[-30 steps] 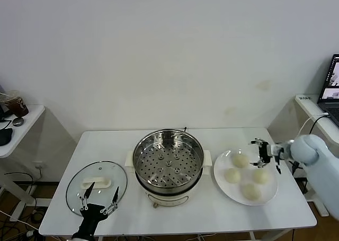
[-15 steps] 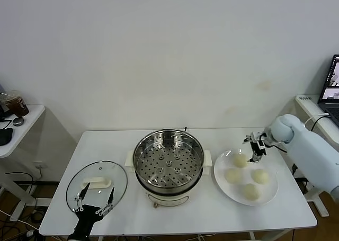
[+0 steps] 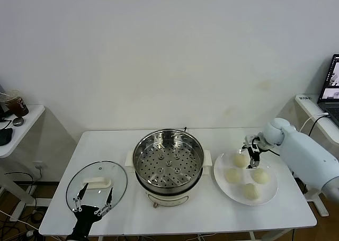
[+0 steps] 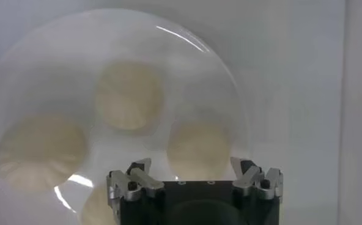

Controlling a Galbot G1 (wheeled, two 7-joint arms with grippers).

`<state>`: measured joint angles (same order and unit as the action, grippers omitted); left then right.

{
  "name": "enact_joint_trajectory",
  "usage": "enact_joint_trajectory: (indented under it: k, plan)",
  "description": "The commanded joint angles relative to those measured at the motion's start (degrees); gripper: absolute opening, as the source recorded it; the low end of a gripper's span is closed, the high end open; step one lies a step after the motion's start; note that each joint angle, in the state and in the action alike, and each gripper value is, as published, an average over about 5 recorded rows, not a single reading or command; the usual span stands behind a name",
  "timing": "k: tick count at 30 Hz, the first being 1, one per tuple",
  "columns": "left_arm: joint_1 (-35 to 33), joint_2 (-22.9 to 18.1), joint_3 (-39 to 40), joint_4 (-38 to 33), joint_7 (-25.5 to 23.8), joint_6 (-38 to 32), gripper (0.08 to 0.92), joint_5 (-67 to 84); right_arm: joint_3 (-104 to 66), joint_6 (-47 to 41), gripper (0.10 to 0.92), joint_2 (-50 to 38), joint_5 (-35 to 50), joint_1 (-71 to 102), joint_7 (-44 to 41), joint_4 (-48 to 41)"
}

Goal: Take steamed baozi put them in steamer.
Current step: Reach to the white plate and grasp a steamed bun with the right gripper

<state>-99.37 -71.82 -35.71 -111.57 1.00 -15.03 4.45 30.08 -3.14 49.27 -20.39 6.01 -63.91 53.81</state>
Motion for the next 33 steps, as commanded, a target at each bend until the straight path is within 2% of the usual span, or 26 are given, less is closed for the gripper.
enact_joint_trajectory:
  k: [1, 14, 27, 33]
  plan:
    - [0.0, 0.0, -0.1, 0.0, 0.0, -0.1, 0.823, -0.1, 0.9, -0.3, 0.809, 1.5, -1.1, -0.4, 0.4, -2.3]
    - [-0.1, -0.2, -0.1, -0.2, -0.1, -0.4, 0.823, -0.1, 1.5, -0.8, 0.711, 3.4, -2.0, -0.2, 1.3, -4.3]
    - [-0.2, 0.1, -0.2, -0.7, 0.1, -0.5, 0.823, 0.0, 1.9, -1.9, 0.472, 3.3, -2.4, 0.2, 1.3, -4.0]
    - [0.0, 0.2, 0.0, -0.8, 0.1, -0.5, 0.823, 0.0, 2.6, -1.4, 0.442, 1.7, -0.4, -0.8, 1.4, -1.7]
